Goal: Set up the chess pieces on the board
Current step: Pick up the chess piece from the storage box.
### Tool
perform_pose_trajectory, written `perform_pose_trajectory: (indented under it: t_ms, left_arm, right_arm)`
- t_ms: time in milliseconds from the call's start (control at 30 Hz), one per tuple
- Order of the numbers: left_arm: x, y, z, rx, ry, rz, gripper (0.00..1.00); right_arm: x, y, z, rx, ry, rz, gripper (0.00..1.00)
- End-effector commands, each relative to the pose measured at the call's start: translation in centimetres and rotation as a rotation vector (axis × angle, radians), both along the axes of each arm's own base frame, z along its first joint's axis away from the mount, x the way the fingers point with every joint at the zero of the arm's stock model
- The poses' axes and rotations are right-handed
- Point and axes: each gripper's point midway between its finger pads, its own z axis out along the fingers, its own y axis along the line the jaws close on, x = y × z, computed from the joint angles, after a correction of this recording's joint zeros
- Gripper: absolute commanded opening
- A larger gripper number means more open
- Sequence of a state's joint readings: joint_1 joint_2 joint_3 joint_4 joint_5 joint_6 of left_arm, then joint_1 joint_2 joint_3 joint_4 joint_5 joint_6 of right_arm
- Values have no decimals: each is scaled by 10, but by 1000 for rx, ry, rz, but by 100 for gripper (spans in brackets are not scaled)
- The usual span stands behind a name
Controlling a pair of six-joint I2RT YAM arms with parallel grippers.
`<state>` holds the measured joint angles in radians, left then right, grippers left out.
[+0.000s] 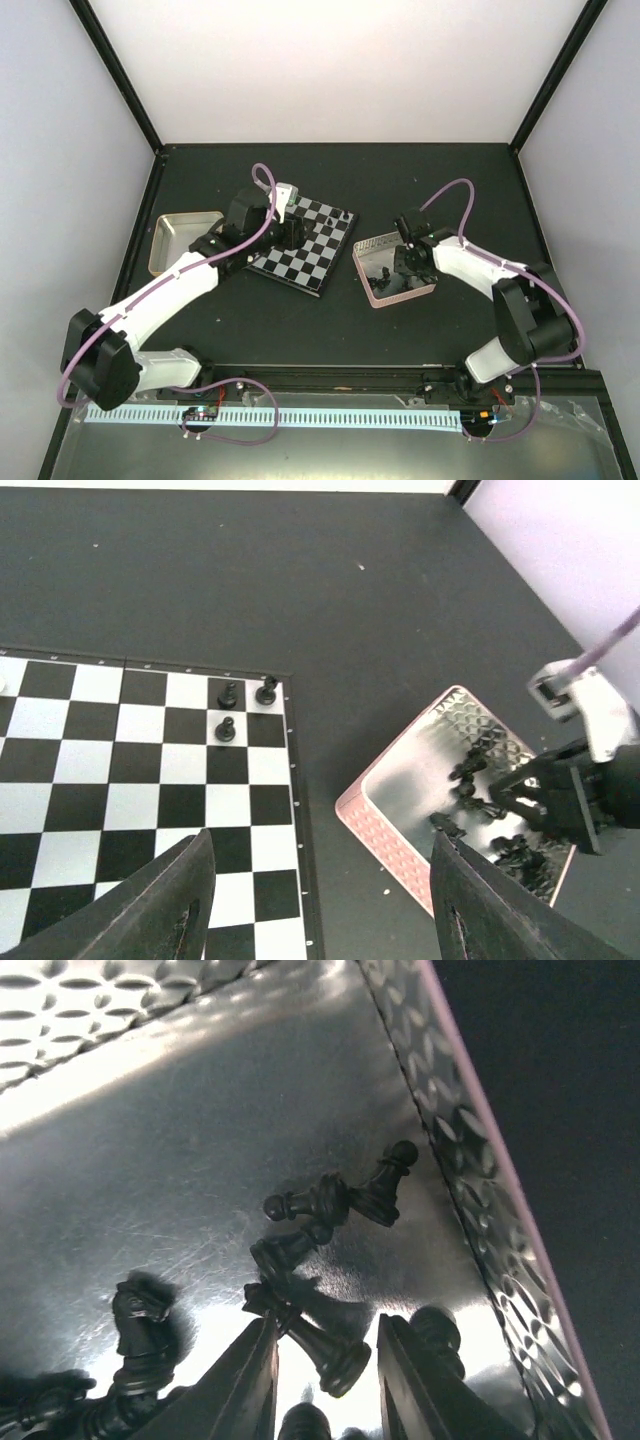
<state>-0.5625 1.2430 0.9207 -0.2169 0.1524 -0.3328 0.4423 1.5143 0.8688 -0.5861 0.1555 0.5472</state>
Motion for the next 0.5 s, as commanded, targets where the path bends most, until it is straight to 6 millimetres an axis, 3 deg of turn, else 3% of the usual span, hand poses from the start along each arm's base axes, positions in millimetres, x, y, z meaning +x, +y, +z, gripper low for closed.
perform_pose_trajectory:
  t_ms: [0,233,467]
  left_arm:
    - [-5,-13,27,-93,-49,-59,61]
    - [-11,-15,26,-107,-42,-86,61]
    - [-13,-16,26,-109,-41,-97,61]
  right_arm:
    - [4,1,-5,-31,40,39,31]
    - [-9,1,-18,-54,130,98,38]
    - [-9,-1,-29,-87,174,107,32]
